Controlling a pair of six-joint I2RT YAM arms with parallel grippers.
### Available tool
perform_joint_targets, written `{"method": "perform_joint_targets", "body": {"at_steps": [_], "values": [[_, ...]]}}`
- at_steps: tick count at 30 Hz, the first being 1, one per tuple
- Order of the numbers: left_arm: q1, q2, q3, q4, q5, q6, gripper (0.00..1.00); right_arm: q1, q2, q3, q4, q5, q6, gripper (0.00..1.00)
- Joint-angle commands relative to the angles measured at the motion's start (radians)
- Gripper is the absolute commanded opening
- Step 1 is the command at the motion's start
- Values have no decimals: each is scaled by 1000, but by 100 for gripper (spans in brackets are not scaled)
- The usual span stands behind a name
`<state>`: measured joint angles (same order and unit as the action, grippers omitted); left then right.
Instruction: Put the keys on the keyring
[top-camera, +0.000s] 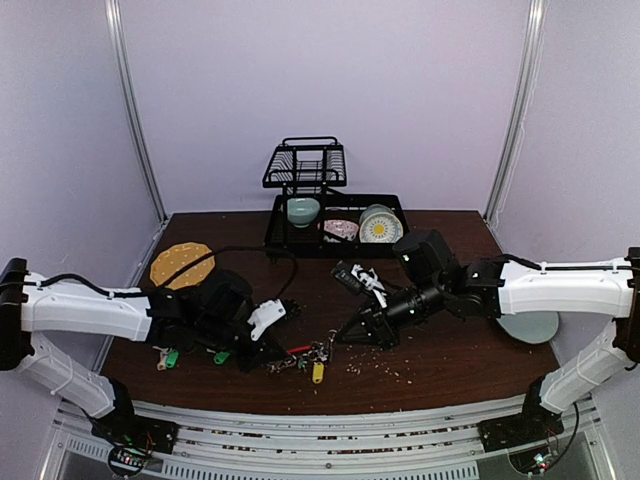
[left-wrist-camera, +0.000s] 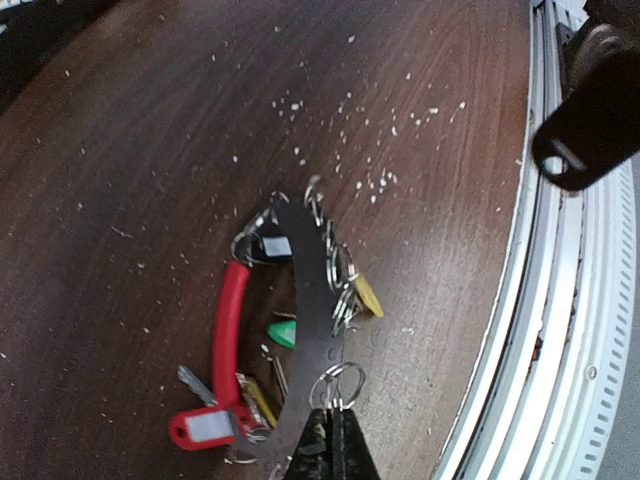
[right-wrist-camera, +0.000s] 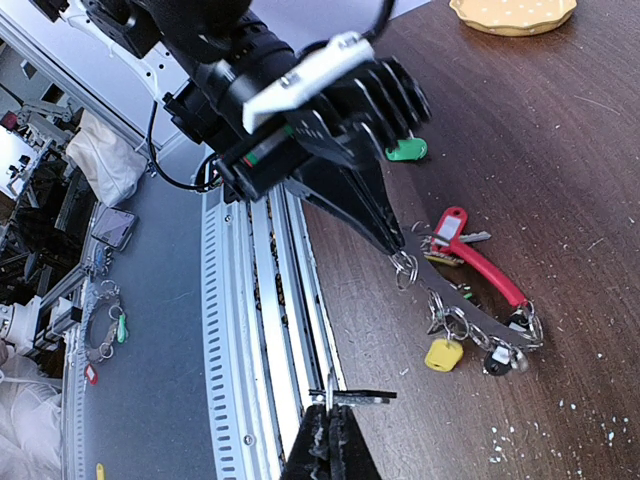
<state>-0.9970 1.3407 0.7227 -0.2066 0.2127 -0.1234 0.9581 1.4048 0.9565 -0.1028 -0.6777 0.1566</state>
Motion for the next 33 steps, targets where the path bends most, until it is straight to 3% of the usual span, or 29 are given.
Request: {"method": "perform_joint_targets", "body": {"at_steps": [1,11,18,22,24,30,33], "values": [[-5,-54,-15,23,-45,39,0,3,-14,-2,3,-5,-2,0],[0,-109,-47,56,-47,29,0,4,-16,-2,0,-2,0,0],[16,7,-20,-11,10,70,0,4,-19,-6,-4,5,-5,0],[0,137,56,-27,26,130,26,2,-26,-13,-3,6,-7,0],[-5,185,83,-10,38,136,33,-2,-35,-26,-7,29,-8,0],[-24,313,114,-49,-37,154,36,-24,-50,-75,-1,36,-1,0],[-28,380,139,-111,-149,128,35,-38,-49,-93,7,40,0,0]]}}
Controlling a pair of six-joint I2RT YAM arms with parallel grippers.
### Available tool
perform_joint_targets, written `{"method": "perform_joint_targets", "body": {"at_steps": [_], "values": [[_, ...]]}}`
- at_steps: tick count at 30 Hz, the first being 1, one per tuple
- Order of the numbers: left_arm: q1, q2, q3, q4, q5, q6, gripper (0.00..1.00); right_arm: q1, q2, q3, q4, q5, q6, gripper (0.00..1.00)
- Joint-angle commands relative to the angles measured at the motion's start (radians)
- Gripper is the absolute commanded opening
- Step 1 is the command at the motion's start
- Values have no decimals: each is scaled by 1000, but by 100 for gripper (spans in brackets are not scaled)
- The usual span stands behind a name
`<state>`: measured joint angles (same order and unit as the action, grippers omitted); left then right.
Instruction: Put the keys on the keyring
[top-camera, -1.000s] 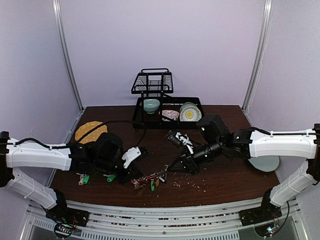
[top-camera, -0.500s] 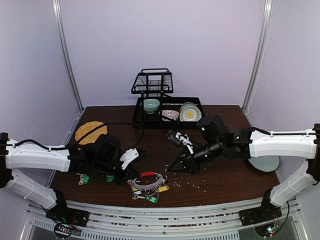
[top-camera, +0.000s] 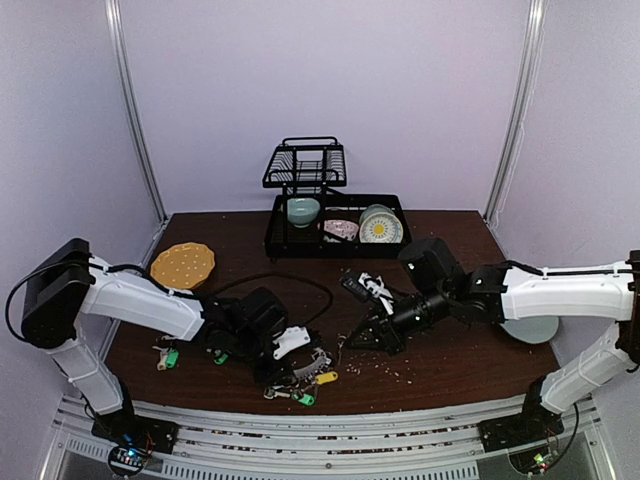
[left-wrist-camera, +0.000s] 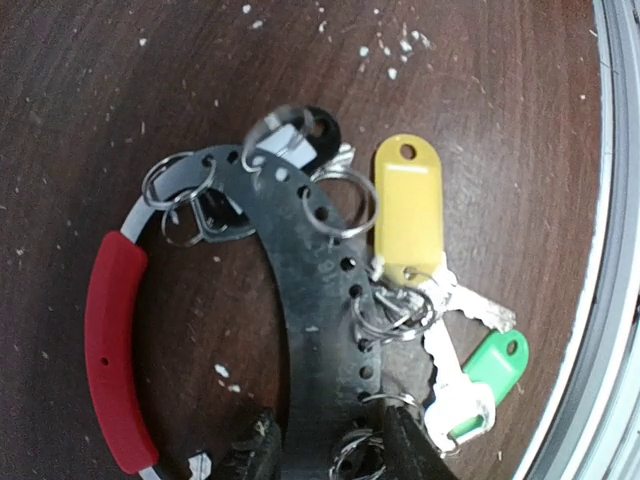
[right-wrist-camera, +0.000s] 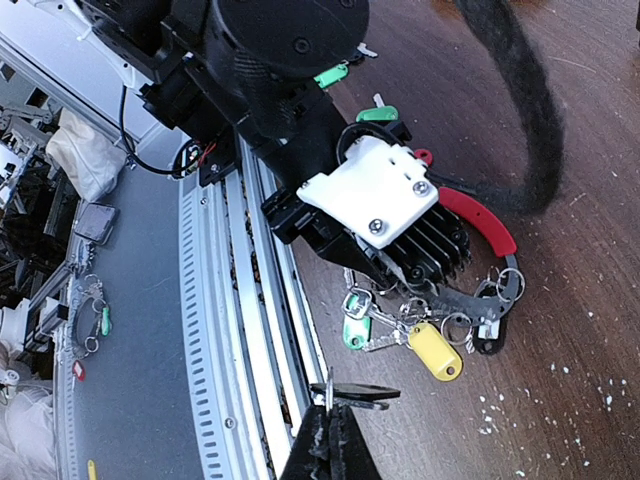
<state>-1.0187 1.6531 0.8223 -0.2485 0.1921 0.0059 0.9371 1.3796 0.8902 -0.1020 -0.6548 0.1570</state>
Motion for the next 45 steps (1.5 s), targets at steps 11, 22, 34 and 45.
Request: {"method": "perform_joint_targets", "body": {"at_steps": [11,22,34,45], "values": [[42,41,74,-173,-294,10,33,-37,-39,-46,10,10,-1,0],[250,-36,156,-71,213,201,57,-47,-56,-55,9,5,-7,0],[293,215,335,-158,-212,172,58,-54,-77,-83,27,1,8,0],[287,205,318,-338,-193,125,61,-55,-62,-82,42,-8,6,0]]}}
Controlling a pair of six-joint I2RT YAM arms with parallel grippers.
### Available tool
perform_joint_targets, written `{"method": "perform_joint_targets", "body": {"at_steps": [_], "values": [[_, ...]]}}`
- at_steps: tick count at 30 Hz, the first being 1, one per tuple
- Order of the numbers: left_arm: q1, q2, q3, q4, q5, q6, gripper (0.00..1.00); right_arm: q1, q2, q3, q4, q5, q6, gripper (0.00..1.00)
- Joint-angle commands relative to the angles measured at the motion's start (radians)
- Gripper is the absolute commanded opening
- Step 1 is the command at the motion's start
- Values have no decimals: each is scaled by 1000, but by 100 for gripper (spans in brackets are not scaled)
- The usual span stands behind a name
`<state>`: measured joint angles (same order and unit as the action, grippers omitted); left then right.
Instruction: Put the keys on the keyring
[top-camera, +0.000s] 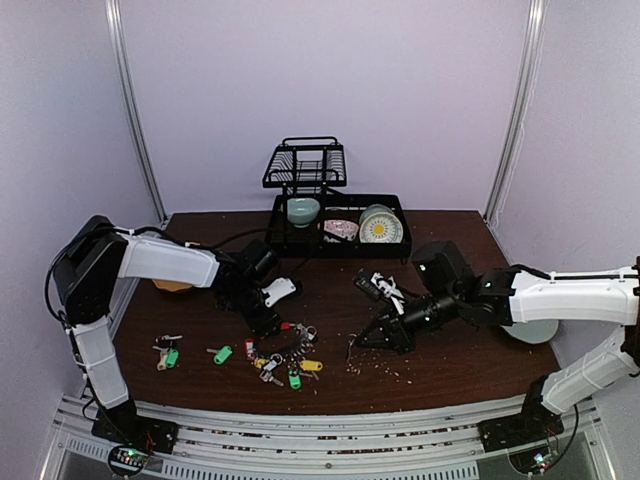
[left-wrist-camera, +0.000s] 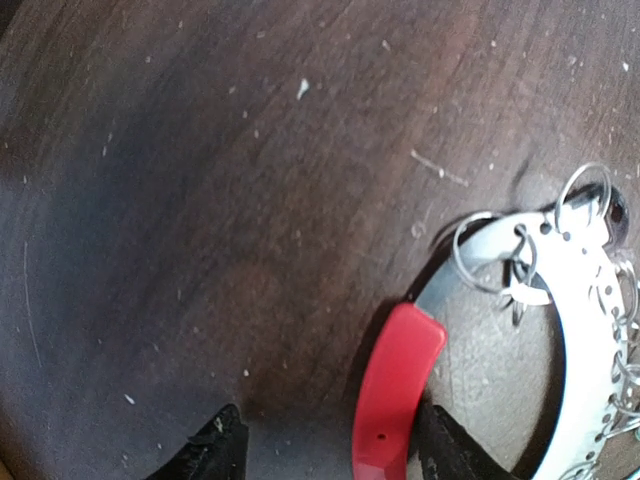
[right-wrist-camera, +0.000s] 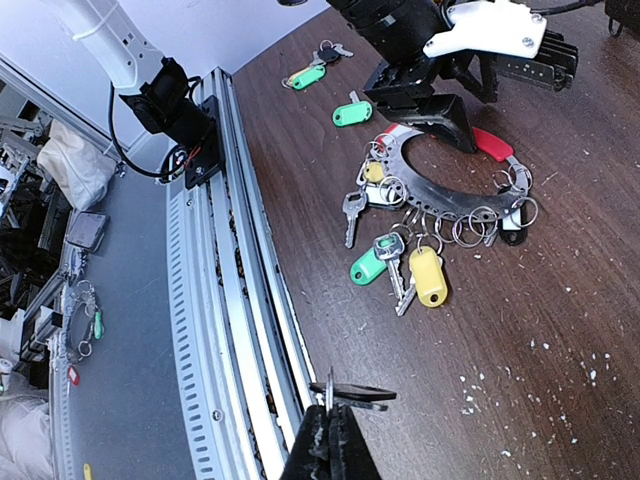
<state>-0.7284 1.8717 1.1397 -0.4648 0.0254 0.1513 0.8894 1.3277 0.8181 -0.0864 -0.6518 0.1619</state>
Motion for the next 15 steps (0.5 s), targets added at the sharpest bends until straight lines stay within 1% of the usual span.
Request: {"method": "perform_joint_targets", "body": {"at_steps": [1,4,7,8,11,12,15], "values": [[-4,-9,2,-139,-26,-22,61,-7,-5,-6,27,-14,1,0],[-3,19,4,-147,-14,-16,57,-7,6,-2,26,-18,-1,0],[-15,48,25,-185,40,-11,53,-7,4,8,2,-12,-6,0],[-22,47,21,-190,61,-7,49,-7,-1,10,-3,-8,-7,0],[-35,47,6,-189,89,-7,23,-7,-17,3,2,3,-5,0],[-35,51,7,-190,82,-13,17,-7,-21,3,7,4,-3,0],[-38,38,30,-182,35,-38,10,-7,-20,15,5,1,-2,0]]}}
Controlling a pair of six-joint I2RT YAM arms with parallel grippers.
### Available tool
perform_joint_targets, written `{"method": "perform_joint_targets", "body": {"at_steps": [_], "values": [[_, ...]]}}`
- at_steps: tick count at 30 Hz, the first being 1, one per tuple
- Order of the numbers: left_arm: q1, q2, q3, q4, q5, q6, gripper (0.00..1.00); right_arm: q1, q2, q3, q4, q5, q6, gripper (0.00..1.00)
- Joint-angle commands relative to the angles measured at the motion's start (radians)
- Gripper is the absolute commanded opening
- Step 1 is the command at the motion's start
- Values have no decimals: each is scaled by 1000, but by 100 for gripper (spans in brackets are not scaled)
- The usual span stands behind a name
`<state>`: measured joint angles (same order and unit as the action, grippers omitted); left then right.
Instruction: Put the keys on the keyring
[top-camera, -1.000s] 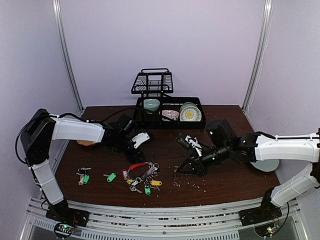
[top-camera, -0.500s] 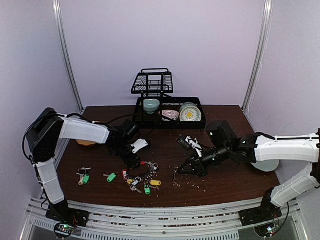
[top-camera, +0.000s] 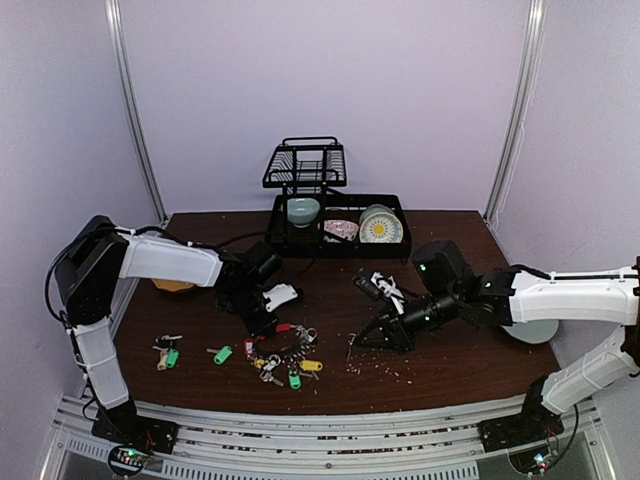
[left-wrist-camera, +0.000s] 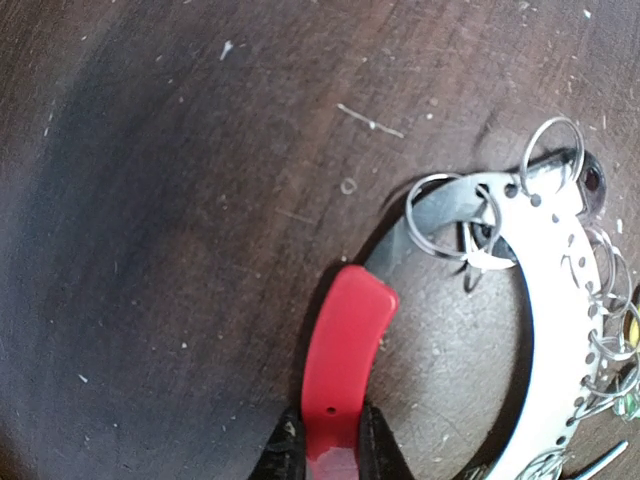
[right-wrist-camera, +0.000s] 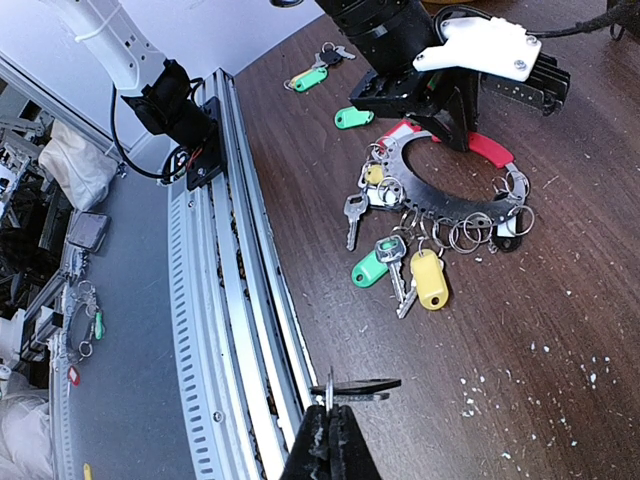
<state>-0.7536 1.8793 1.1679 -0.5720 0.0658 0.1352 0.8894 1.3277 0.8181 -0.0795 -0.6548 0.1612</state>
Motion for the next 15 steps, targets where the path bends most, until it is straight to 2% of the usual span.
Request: {"method": "perform_joint_targets", "body": {"at_steps": [1,3,8,15], "values": [[-15,13,10,-61,-31,-33,7,-7,-18,21,-7,3,-4,0],[-21,-42,19,-13,-90,-51,0,-7,-18,26,-16,4,-5,0],[-73,-192,5,115,-327,-29,0,-6,-32,24,-19,11,0,0],[-187,-333,-7,204,-671,65,0,-7,-45,18,-15,17,11,0]]}}
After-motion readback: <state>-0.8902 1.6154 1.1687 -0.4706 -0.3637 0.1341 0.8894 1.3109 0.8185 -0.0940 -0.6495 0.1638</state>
